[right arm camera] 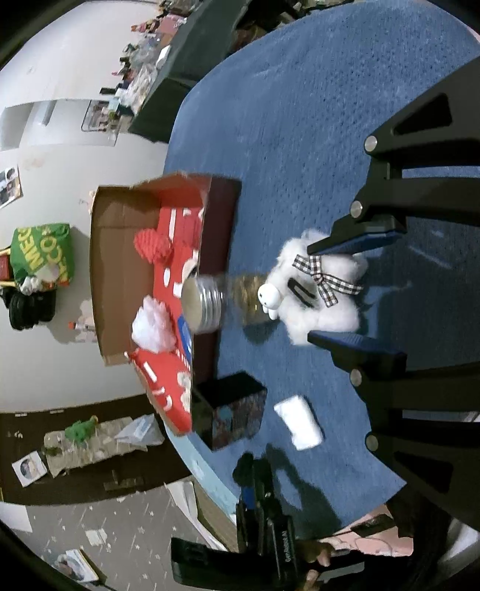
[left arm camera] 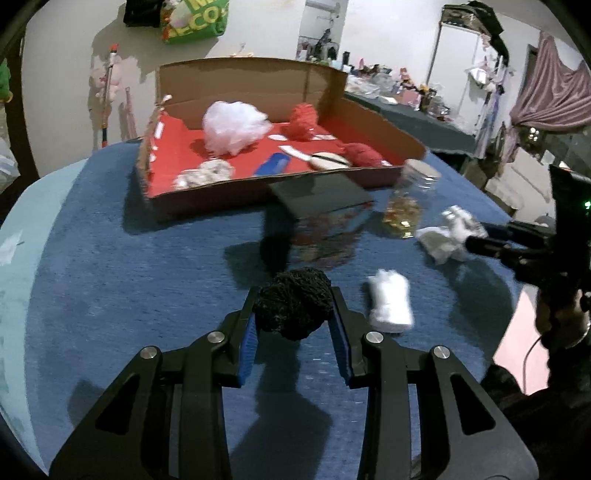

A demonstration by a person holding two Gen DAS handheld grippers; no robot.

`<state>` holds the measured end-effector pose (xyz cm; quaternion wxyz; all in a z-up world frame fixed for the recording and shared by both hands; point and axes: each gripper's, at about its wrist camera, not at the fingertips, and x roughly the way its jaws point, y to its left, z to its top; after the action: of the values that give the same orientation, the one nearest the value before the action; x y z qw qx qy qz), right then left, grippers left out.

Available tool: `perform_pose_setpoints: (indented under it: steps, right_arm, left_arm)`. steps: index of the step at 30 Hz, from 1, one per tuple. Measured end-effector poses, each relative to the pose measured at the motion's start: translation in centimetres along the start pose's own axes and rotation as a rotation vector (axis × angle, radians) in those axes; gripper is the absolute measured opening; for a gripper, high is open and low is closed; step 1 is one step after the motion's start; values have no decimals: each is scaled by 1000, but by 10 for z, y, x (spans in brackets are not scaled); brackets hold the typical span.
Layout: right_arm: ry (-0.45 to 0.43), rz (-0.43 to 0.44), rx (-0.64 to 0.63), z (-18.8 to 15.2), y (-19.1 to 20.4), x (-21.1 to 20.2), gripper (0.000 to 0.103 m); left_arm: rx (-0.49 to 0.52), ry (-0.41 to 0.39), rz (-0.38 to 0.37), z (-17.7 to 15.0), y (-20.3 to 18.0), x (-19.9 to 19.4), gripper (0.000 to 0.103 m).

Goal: Organize soft objects
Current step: 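Carry the plush sheep and black fluffy ball over the red box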

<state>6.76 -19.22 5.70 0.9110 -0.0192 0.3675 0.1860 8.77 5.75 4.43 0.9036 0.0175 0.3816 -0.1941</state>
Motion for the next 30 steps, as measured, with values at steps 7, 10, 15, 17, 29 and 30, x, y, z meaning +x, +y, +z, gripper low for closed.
perform_pose_setpoints:
  steps: [7, 10, 15, 17, 29, 30]
  right_arm:
    - [7, -65, 10, 14, -21, 3, 42]
    - [6, -83, 4, 22, -27, 6, 42]
    - [-3, -95, -2, 40, -35, 10, 42]
    - [-7, -97, -11, 46, -35, 12, 42]
    - [-20, -48, -40, 82, -34, 27, 42]
    - [-19, -36, -40, 87, -35, 30, 42]
  left_arm:
    - [12, 27, 41, 14, 22, 7, 33]
    - [29, 32, 46, 24, 26, 12, 33]
    - [52, 28, 50, 41, 32, 15, 33]
    - [52, 23, 45, 47, 35, 16, 33]
    - [92, 0, 4, 90, 34, 23, 33]
    - [94, 0, -3, 95, 34, 25, 33]
